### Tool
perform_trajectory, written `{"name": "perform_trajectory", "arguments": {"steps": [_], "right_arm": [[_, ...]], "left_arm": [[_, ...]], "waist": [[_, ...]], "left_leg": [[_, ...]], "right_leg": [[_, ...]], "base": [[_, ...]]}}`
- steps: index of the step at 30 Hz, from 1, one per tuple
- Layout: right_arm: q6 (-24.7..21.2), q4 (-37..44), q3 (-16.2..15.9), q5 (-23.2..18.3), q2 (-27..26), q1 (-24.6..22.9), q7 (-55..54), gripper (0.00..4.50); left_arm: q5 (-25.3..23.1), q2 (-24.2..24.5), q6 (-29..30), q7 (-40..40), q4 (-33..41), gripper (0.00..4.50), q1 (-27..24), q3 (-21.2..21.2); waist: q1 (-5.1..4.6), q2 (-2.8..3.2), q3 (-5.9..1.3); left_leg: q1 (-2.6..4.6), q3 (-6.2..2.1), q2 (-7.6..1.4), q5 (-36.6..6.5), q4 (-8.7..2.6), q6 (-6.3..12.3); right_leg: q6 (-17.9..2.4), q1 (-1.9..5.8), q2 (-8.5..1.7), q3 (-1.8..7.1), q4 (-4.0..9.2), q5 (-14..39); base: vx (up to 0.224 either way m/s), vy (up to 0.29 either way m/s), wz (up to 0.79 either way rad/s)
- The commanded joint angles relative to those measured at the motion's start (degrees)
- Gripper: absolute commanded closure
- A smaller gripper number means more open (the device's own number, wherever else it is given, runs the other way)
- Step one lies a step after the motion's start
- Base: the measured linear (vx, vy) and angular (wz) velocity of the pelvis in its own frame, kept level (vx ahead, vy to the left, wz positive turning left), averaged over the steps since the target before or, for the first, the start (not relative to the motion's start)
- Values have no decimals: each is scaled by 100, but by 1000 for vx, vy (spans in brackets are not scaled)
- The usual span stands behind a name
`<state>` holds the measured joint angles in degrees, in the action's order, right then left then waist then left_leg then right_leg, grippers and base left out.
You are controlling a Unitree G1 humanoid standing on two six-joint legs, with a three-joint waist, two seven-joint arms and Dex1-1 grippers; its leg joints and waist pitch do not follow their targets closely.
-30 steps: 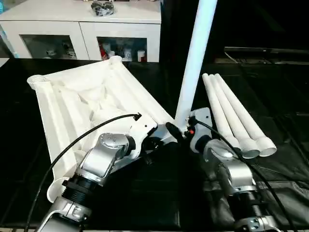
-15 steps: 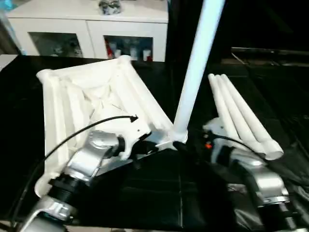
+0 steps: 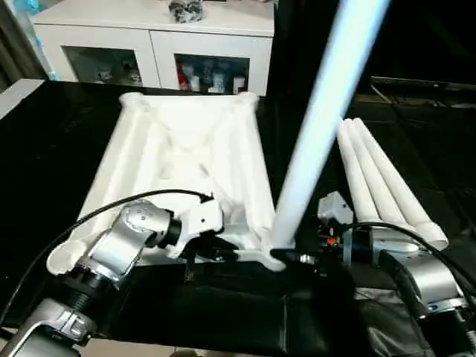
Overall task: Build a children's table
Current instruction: Rotate leg to tighten
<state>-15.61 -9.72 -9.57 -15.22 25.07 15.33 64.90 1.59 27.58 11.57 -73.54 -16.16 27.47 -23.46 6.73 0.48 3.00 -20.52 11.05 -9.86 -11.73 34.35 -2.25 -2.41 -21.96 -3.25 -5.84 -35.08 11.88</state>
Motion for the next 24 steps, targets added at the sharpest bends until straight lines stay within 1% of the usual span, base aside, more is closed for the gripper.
{"name": "perform_trajectory", "arguments": {"steps": [1, 3, 5, 6, 7, 10, 11, 12, 14, 15, 16, 17, 19, 24], "right_arm": [[59, 18, -71, 17, -28, 44, 36, 21], [72, -19, -100, 46, -38, 59, 36, 40], [76, -31, -122, 43, -23, 63, 61, 45], [76, -31, -122, 43, -23, 63, 61, 57], [86, -32, -145, 29, 6, 60, 94, 79], [121, -7, -160, 43, 61, 25, 156, 90], [126, -4, -161, 52, 67, 23, 160, 114], [126, -4, -161, 52, 67, 23, 160, 114], [126, 16, -176, 67, 109, 4, 178, 135], [128, 19, -184, 73, 124, -3, 180, 135], [133, 19, -193, 77, 138, -9, 179, 157], [137, 17, -199, 80, 145, -14, 178, 157], [146, 7, -213, 87, 146, -28, 169, 174], [145, 39, -259, 88, 99, -87, 137, 181]], "left_arm": [[37, -17, -95, -151, 36, 450, 123, -64], [37, -29, -105, -155, 36, 450, 123, -67], [33, -37, -130, -158, 21, 450, 124, -70], [33, -37, -130, -158, 21, 450, 124, -70], [31, -43, -160, -164, -2, 450, 127, -69], [26, -41, -199, -158, -53, 450, 136, -66], [25, -40, -206, -156, -67, 450, 139, -64], [25, -40, -206, -156, -67, 450, 139, -64], [15, -38, -216, -145, -98, 450, 145, -58], [12, -37, -220, -142, -109, 450, 146, -55], [10, -36, -226, -143, -120, 450, 149, -53], [9, -35, -231, -144, -129, 450, 150, -52], [4, -38, -243, -144, -158, 450, 157, -48], [37, -90, -165, -48, -214, 450, 165, 19]], "waist": [[-10, -11, -364], [-14, -12, -367], [-15, -14, -369], [-14, -7, -366], [-16, -11, -366], [-10, -6, -367], [-12, -8, -371], [-13, -7, -368], [-10, -10, -372], [-8, -11, -372], [-8, -7, -372], [-7, 0, -371], [-7, -1, -374], [-1, 5, -377]], "left_leg": [[35, -209, -439, -560, -376, 368], [35, -207, -433, -549, -373, 360], [37, -205, -432, -526, -369, 365], [35, -206, -433, -533, -373, 370], [36, -206, -433, -544, -372, 370], [33, -207, -434, -527, -371, 376], [36, -209, -436, -525, -370, 375], [38, -208, -437, -543, -370, 371], [36, -203, -430, -530, -365, 377], [35, -202, -426, -511, -362, 383], [32, -202, -424, -519, -360, 383], [36, -204, -431, -529, -364, 382], [38, -205, -432, -538, -364, 376], [38, -203, -429, -526, -358, 378]], "right_leg": [[-994, 291, -654, 422, 425, 899], [-999, 292, -652, 419, 425, 892], [-1004, 291, -650, 422, 423, 863], [-1001, 289, -649, 418, 427, 882], [-996, 290, -646, 418, 428, 884], [-984, 291, -648, 419, 426, 868], [-985, 292, -646, 417, 420, 856], [-997, 289, -647, 418, 421, 857], [-1001, 295, -643, 421, 421, 823], [-1002, 296, -645, 420, 419, 813], [-997, 297, -645, 418, 424, 838], [-997, 292, -645, 416, 423, 853], [-1002, 294, -646, 417, 423, 855], [-1024, 294, -643, 416, 418, 787]], "base": [[0, 0, 0], [0, 0, 0], [0, 0, 0], [0, 0, 0], [0, 0, 0], [0, 0, 0], [0, 0, 0], [0, 0, 0], [0, 0, 0], [0, 0, 0], [0, 0, 0], [0, 0, 0], [0, 0, 0], [0, 0, 0]]}}
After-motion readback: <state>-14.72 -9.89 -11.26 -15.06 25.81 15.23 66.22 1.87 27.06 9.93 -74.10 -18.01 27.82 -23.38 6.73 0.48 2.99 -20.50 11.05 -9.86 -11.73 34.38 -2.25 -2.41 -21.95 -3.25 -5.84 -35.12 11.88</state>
